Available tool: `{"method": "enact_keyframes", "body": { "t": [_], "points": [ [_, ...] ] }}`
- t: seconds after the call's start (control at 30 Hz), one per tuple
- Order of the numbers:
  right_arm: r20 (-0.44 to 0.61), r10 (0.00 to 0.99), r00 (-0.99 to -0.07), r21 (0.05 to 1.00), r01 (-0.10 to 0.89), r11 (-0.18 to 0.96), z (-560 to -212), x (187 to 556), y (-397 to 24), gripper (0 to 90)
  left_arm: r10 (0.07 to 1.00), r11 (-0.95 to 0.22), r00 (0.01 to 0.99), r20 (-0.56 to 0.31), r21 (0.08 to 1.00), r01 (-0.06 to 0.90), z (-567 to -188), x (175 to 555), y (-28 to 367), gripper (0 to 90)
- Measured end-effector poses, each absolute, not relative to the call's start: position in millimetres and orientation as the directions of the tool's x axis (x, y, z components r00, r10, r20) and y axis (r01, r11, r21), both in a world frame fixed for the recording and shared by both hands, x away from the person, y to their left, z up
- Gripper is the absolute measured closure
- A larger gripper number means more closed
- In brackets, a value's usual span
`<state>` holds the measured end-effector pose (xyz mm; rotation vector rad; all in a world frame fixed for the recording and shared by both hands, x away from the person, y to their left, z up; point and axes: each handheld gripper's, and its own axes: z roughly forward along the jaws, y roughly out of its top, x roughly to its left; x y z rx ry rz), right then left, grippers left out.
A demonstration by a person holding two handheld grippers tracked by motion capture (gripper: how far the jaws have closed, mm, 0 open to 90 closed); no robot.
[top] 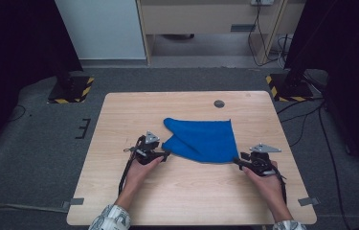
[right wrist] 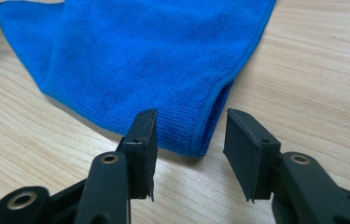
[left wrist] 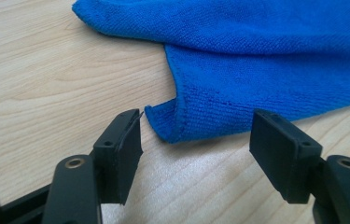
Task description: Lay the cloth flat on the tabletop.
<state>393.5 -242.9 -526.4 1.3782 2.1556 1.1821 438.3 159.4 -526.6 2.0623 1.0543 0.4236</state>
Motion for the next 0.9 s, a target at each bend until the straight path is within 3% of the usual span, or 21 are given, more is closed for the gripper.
{"method": "enact_keyframes", "body": {
  "t": [0.2,0.27,0.3,0.37,0.5,0.9],
  "points": [
    [0.182,0.848,-0.497,0.766,0.613,0.195,-530.2,396.5,-241.6,60.6,0.791,-0.365,0.609,-0.064,0.748,0.554,-530.0,441.3,155.3,46.7],
    [0.182,0.838,-0.514,0.770,0.604,0.204,-529.2,395.5,-239.8,70.6,0.783,-0.364,0.618,-0.069,0.754,0.546,-529.1,440.9,154.0,59.4],
    [0.182,0.838,-0.514,0.770,0.604,0.204,-529.2,395.5,-239.8,70.6,0.783,-0.364,0.618,-0.069,0.754,0.546,-529.1,440.9,154.0,64.0],
    [0.180,0.830,-0.528,0.779,0.592,0.207,-527.5,394.4,-240.0,79.6,0.775,-0.365,0.627,-0.081,0.753,0.548,-528.9,439.8,153.8,68.2],
    [0.187,0.824,-0.535,0.781,0.590,0.206,-526.1,393.0,-240.5,88.3,0.766,-0.363,0.637,-0.086,0.760,0.539,-524.8,435.4,154.6,76.9],
    [0.199,0.827,-0.526,0.796,0.579,0.177,-517.0,387.2,-244.9,89.4,0.767,-0.339,0.632,-0.110,0.767,0.545,-510.2,409.5,165.9,81.2]
  ]
}}
